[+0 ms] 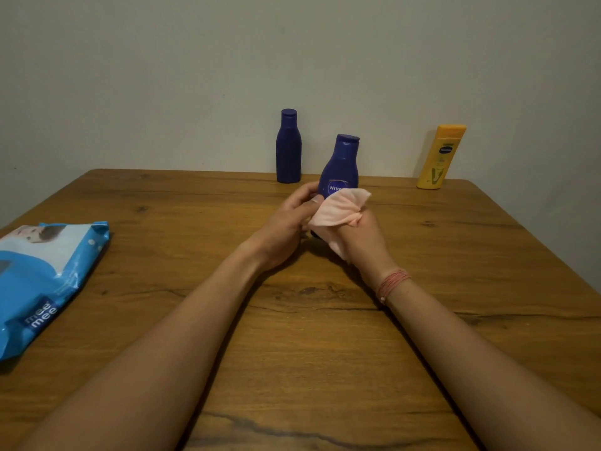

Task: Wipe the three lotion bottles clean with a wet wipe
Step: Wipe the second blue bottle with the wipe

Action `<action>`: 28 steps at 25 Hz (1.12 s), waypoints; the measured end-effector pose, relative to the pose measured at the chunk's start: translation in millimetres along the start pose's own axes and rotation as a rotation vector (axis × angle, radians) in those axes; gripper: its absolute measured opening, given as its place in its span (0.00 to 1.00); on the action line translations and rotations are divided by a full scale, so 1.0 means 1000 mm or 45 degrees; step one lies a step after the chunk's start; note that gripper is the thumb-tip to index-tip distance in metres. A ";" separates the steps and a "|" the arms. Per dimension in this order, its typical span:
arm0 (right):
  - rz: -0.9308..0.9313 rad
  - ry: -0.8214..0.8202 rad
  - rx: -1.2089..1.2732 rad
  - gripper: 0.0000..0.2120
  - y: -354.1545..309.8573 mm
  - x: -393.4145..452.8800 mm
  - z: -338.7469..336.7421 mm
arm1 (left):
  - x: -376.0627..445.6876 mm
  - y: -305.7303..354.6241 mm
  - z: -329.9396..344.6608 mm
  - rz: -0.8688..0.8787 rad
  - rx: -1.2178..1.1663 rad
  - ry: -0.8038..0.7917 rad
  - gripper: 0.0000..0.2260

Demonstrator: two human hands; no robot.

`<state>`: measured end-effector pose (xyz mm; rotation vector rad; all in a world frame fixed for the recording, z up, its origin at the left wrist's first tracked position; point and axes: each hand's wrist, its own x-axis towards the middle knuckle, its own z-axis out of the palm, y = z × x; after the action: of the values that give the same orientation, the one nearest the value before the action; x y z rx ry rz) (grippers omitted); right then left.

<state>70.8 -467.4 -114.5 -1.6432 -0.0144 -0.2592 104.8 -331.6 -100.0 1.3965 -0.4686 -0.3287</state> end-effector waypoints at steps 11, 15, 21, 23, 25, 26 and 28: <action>0.165 -0.393 0.008 0.17 -0.017 -0.014 -0.002 | -0.007 0.009 -0.003 -0.010 -0.852 -0.082 0.17; 0.122 -0.228 -0.009 0.11 -0.014 -0.013 0.001 | -0.011 0.009 0.000 -0.094 -0.687 -0.147 0.14; 0.115 -0.448 0.179 0.11 -0.022 -0.020 -0.001 | -0.009 0.008 -0.002 -0.051 -0.611 -0.083 0.18; 0.073 -0.439 0.103 0.13 -0.023 -0.020 -0.003 | -0.009 0.008 -0.002 -0.050 -0.632 -0.085 0.20; 0.105 -0.319 0.119 0.07 -0.024 -0.019 -0.003 | -0.009 0.007 0.001 -0.045 -0.554 -0.093 0.19; 0.132 -0.298 0.120 0.06 -0.024 -0.019 -0.003 | -0.009 0.007 0.001 -0.044 -0.525 -0.090 0.19; 0.135 -0.400 0.129 0.12 -0.021 -0.019 -0.006 | -0.010 0.007 0.000 -0.032 -0.556 -0.093 0.21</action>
<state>48.0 -468.6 -96.3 -1.5641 -0.1753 0.0816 95.7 -325.9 -94.4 0.9681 -0.4093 -0.4729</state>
